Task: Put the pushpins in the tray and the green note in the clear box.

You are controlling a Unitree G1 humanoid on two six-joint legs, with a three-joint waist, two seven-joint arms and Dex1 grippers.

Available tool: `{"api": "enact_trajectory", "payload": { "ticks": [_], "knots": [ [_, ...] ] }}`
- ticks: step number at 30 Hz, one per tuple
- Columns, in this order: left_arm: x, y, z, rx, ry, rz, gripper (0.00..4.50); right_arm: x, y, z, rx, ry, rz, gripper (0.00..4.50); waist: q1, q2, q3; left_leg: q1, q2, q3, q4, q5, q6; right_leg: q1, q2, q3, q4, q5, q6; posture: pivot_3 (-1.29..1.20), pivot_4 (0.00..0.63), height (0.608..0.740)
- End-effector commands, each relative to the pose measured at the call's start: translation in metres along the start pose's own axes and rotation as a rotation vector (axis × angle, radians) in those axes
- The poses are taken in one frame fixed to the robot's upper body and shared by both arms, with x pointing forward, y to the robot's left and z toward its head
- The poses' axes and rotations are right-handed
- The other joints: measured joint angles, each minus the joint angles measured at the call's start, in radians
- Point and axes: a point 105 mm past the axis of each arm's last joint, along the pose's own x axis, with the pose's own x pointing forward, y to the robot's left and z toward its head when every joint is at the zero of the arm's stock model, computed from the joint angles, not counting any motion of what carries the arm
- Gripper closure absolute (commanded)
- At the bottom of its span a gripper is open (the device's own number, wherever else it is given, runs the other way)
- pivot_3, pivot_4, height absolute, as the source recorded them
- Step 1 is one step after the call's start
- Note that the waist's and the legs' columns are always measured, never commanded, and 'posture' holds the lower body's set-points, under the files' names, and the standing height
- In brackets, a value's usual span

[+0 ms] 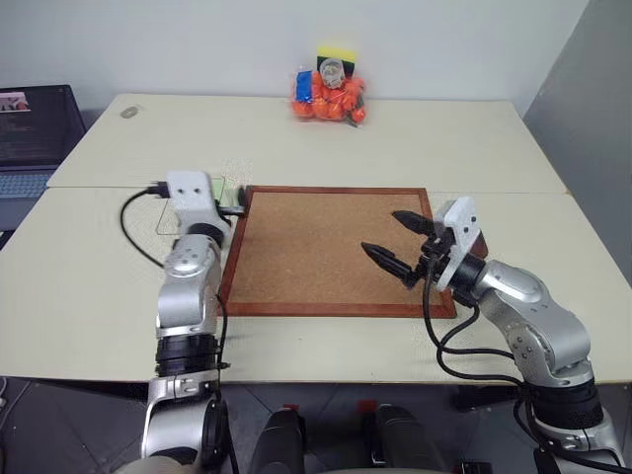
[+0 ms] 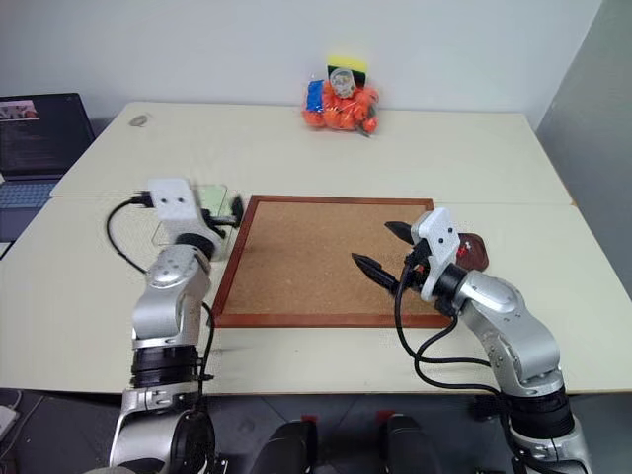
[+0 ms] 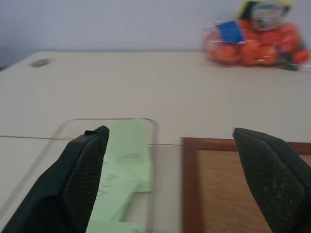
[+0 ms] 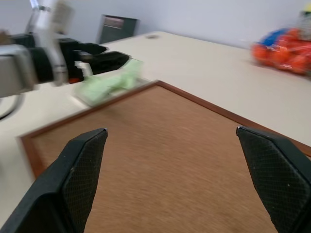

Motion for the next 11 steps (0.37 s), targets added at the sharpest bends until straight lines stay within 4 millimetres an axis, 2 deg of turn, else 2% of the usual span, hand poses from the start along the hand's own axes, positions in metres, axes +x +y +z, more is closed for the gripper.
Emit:
{"api": "enact_trajectory", "payload": {
  "ticks": [1,6,11],
  "knots": [
    [-0.012,-0.019,0.015,0.018,-0.094,-0.081,0.03,-0.004,-0.021,0.0,-0.046,-0.01,-0.2,0.0,-0.003,0.0,0.0,0.0,0.0,0.0,0.0,0.0,0.0,0.0,0.0,0.0,0.0,0.0,0.0,0.0,0.15,0.74],
    [-0.033,-0.033,-0.009,0.005,-0.048,-0.105,0.03,-0.01,-0.027,-0.017,-0.027,0.011,-0.348,0.0,-0.002,0.0,0.0,0.001,0.001,0.0,0.0,0.0,0.0,0.0,0.001,0.001,0.001,0.0,0.0,0.0,0.15,0.74],
    [-0.045,-0.038,-0.022,-0.028,-0.013,-0.087,0.03,-0.012,-0.025,-0.028,-0.008,0.028,-0.411,0.0,-0.001,0.0,0.0,0.0,0.0,0.0,0.0,0.0,0.0,0.0,0.0,0.0,0.0,0.0,0.0,0.0,0.15,0.74]
  ]
}}
